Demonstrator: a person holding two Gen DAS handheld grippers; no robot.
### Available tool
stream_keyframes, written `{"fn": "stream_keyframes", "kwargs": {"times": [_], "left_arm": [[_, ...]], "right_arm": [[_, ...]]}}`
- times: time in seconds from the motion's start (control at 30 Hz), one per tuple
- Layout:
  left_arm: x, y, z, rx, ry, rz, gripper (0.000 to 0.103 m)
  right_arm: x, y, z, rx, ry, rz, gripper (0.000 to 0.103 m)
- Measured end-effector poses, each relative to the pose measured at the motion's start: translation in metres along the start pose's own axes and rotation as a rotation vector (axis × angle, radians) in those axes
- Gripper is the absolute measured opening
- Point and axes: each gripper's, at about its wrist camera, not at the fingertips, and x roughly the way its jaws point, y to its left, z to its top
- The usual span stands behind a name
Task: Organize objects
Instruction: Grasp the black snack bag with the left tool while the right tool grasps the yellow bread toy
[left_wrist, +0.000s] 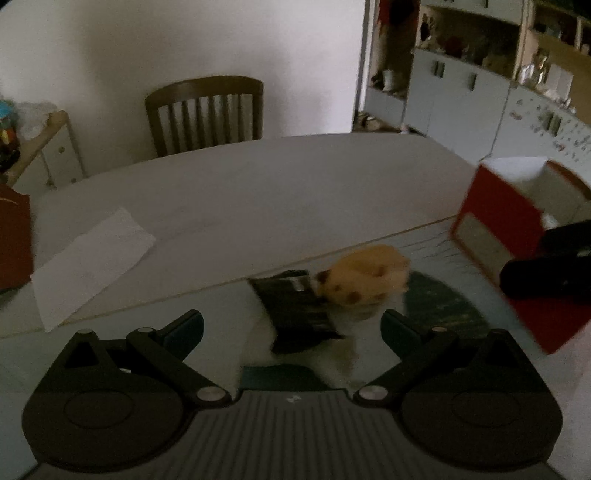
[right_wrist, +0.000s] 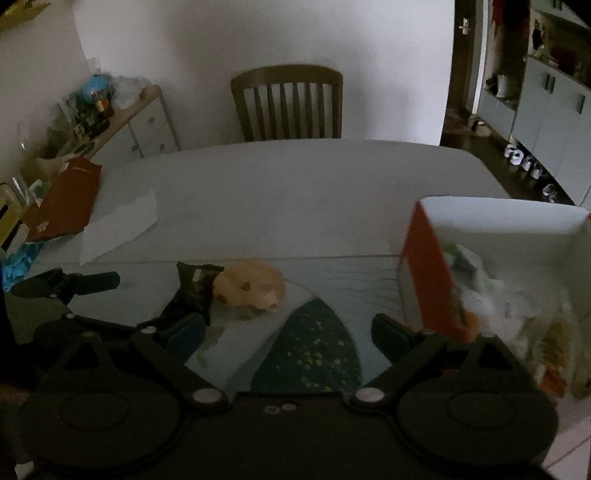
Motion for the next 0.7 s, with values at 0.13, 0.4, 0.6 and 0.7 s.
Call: {"fn": "stream_keyframes", "kwargs": {"times": [0.13,0.4,0.6,0.7], "left_arm": [[0.018,0.006,0.0,0.004,0.015,0.01,0.103],[0.046,0.002,-0.001,0.03,0.034,0.02,0.103],[0.057,0.003,-0.004,0.033,0.032,0.033,0.103],[0.062,0.004,-0.006,0.037,0.032,0.039,0.103]], "right_arm": [[0.02,0.008,0.006,-0.008,0.026,-0.001,0.096],[0.054,0.015,0.015,-0.027,0.07,0.0,0.096],[0.077,0.021,0.023,-0.03,0.091,0.003,0.096],[0.086,0.023,0.024,-0.028,0.106,0.008,0.096]]}}
